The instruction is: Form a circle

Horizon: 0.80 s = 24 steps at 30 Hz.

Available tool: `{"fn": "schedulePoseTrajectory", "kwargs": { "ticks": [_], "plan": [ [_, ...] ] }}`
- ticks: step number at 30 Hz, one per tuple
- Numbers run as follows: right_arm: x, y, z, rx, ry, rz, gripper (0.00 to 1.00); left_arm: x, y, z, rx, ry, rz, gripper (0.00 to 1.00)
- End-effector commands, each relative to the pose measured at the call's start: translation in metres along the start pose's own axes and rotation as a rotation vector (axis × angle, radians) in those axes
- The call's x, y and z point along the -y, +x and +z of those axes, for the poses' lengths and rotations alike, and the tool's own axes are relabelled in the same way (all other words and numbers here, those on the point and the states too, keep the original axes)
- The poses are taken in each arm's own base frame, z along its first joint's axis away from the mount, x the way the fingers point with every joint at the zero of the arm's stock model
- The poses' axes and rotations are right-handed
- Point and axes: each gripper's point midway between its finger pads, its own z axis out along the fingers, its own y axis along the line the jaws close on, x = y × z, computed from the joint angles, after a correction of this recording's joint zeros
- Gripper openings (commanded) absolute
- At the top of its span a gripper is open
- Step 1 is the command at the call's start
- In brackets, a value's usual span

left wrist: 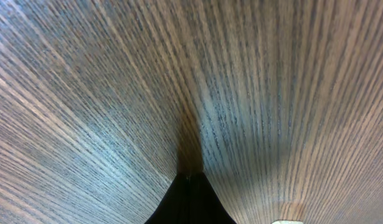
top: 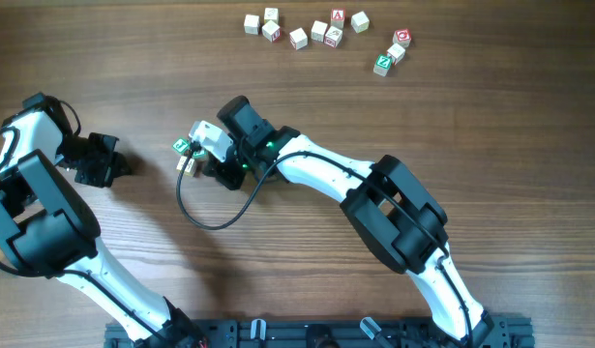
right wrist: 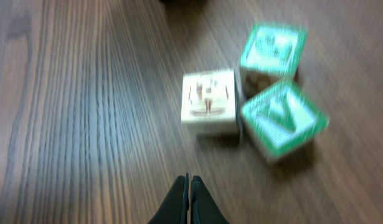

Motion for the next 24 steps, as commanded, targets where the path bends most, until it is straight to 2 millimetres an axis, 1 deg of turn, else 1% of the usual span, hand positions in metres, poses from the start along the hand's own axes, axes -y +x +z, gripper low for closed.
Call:
{"fn": "schedulePoseTrajectory", "kwargs": {
  "ticks": [1,3,7,9,13,24],
  "plan": [
    [-0.013,-0.005,0.006,0.017,-0.020,-0.071,0.04,0.002,-0.001,-0.003,0.018,0.008,-0.007,0.04],
    [-0.009,-0.002,0.009,0.007,0.008,-0.072,0.05,0.002,-0.002,-0.003,0.020,0.009,-0.006,0.04],
    [-0.012,-0.004,0.012,0.016,0.006,-0.079,0.05,0.004,-0.004,-0.003,0.028,0.017,-0.003,0.04],
    [-0.013,-0.003,0.018,0.021,0.002,-0.088,0.05,0.004,-0.005,-0.003,0.031,0.020,-0.002,0.04],
    [-0.007,0.002,0.024,0.014,0.028,-0.080,0.04,0.004,-0.005,-0.003,0.031,0.019,-0.002,0.04],
    [0.000,0.011,0.035,0.012,0.039,-0.053,0.05,0.004,-0.005,-0.003,0.030,0.019,-0.002,0.04]
  ]
}}
